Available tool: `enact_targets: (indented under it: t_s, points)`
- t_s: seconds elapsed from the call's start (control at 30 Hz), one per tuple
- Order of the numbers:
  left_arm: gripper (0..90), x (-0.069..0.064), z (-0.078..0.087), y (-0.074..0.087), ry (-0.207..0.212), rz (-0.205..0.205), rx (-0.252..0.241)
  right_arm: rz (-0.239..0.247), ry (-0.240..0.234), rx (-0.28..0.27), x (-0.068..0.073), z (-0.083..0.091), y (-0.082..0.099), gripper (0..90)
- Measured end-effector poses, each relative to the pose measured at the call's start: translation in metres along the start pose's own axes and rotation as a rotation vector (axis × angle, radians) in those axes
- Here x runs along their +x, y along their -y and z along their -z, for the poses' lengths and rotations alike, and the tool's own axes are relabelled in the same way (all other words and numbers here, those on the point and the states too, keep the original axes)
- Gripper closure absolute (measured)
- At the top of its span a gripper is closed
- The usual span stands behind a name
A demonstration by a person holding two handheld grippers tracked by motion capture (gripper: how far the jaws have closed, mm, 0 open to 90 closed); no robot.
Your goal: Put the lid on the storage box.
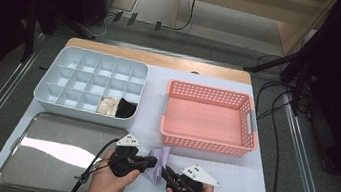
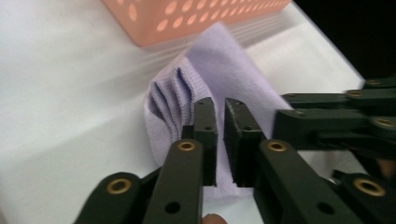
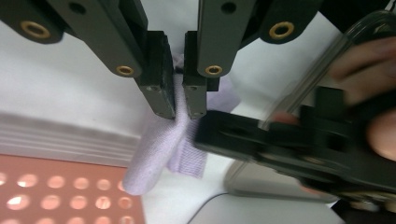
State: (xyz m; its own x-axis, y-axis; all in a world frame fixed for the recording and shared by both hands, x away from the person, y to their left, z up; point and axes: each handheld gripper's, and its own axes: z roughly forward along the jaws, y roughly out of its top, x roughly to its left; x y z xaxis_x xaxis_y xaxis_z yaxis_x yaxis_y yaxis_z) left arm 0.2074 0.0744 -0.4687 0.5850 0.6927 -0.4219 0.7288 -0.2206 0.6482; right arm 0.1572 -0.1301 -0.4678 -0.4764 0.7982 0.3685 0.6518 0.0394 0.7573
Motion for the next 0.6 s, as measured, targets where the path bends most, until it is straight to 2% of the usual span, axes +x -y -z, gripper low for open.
enact_targets:
  t_s: [0.07,0.17,0.33,0.47,0.53,0.6]
  points:
    - [88.9,-0.002,-0.006,0.003,-0.014,-0.015,0.022,0.017,-0.013,-0.002,0.003,-0.002,0.0,84.0]
    - [90.0,-0.006,-0.01,0.006,-0.041,-0.04,0.026,0.032,-0.021,0.008,0.007,-0.005,0.001,83.9]
    - [87.6,-0.004,-0.005,0.003,-0.025,-0.007,0.03,0.047,-0.023,0.013,0.014,-0.009,0.003,83.9]
    - [79.0,-0.001,0.009,-0.003,-0.021,0.001,-0.029,0.053,-0.022,0.012,0.013,-0.009,0.003,83.9]
    - [79.4,0.003,0.013,-0.005,-0.023,0.012,-0.048,0.05,-0.022,0.02,0.014,-0.009,0.003,83.9]
    - [82.2,0.006,0.009,-0.004,-0.034,0.016,-0.031,0.054,-0.022,0.02,0.015,-0.011,0.004,83.9]
